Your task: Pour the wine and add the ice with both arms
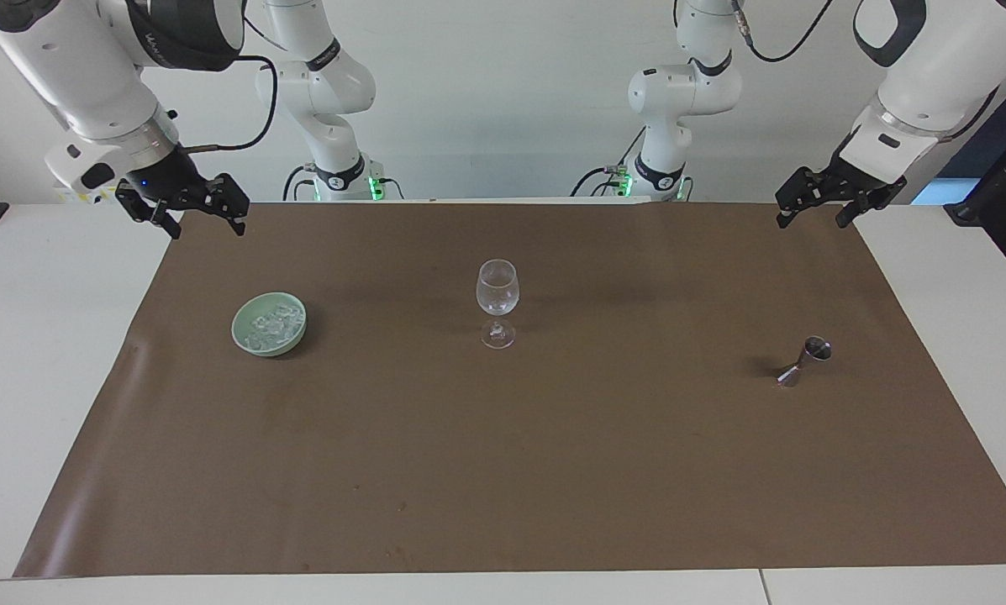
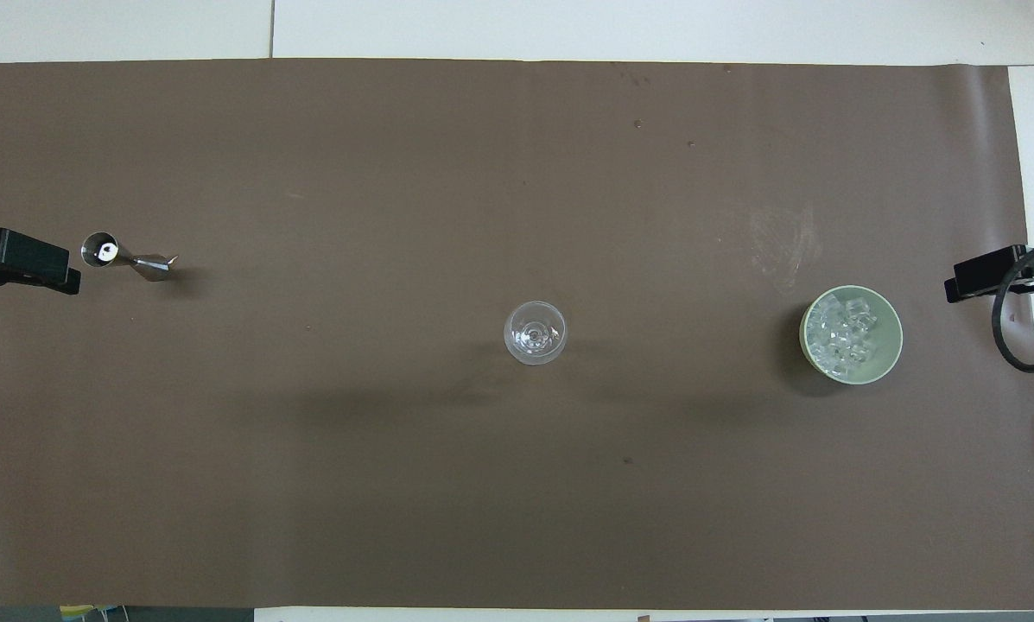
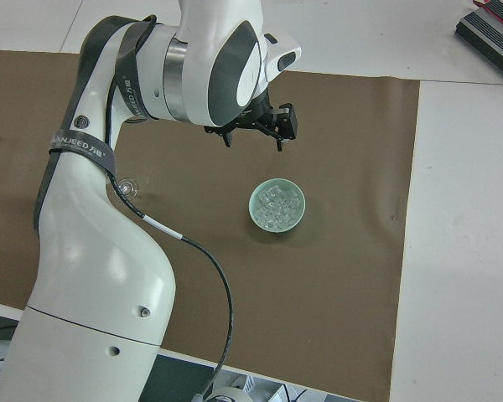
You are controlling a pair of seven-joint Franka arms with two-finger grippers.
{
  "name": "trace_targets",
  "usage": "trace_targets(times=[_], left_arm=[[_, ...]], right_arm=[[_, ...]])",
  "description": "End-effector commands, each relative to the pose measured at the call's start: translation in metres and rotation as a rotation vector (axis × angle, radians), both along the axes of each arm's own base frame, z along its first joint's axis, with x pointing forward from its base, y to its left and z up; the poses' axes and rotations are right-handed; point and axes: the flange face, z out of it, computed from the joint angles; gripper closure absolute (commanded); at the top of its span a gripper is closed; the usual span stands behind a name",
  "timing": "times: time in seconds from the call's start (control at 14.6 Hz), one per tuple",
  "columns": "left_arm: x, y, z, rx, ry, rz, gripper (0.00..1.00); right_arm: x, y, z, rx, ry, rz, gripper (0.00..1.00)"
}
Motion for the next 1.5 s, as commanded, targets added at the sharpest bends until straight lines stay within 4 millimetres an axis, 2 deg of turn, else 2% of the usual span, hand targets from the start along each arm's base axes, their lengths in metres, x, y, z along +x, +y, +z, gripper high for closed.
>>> trace_targets(times=[0.0,0.82,1.23,1.44], left_arm=[[-0.006,0.002,-0.002,0.018,-0.023,-0.008,0.0],[-0.017,-0.001,-0.005,0.019,0.016,-0.016,0.0],[-0.009,0.004,-0.006,0.01,0.003,0.006,0.0],[0.015,0.005,-0.013,-0.009,0.013,0.018,0.0]], right_arm=[[-0.006,-0.002,-0.001,0.018,-0.02,0.017,0.0],[-0.006,-0.003,-0.001,0.016,-0.017,0.012,0.0],[-0.007,-0.001,-0.001,0.016,-0.012,0.009,0.0],[-0.007,-0.002,-0.001,0.018,-0.01,0.008,0.0]])
